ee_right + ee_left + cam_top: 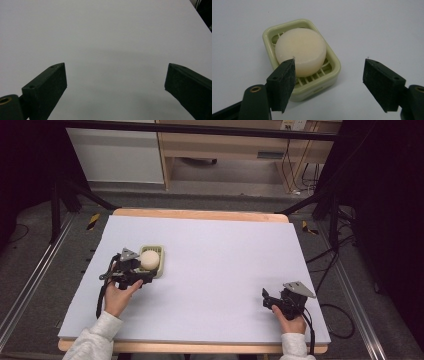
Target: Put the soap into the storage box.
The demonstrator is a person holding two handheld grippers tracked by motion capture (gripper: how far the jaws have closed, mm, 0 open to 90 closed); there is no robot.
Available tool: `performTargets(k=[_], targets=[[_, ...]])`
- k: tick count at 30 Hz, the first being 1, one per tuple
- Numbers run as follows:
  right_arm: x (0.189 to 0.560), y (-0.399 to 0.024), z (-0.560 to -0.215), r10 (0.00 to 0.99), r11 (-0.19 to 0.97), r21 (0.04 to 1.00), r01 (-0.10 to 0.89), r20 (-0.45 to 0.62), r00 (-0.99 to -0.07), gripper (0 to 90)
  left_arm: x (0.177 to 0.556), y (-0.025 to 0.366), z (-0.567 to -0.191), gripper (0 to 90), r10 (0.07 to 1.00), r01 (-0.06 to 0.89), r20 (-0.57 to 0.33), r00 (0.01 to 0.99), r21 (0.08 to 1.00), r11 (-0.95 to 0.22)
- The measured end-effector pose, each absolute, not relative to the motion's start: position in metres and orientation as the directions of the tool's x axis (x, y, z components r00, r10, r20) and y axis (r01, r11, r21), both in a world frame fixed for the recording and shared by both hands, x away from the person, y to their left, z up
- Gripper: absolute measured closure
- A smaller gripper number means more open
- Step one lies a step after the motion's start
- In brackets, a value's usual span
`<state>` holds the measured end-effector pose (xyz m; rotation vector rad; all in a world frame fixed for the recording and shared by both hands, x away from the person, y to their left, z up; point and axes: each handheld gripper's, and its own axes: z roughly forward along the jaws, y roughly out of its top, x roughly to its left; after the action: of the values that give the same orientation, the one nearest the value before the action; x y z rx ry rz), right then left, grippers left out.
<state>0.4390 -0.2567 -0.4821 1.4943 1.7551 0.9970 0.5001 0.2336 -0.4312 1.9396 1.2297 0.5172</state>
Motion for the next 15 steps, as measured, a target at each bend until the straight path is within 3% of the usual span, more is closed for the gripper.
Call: performTargets(k=[15], targets=[[0.438, -0.263, -0.480, 0.988, 0.071, 0.850, 0.522, 0.011, -0.152, 4.7, 0.467, 0.272, -0.447, 22.1, 0.905, 0.567, -0.070, 0.419, 0.799, -0.200]])
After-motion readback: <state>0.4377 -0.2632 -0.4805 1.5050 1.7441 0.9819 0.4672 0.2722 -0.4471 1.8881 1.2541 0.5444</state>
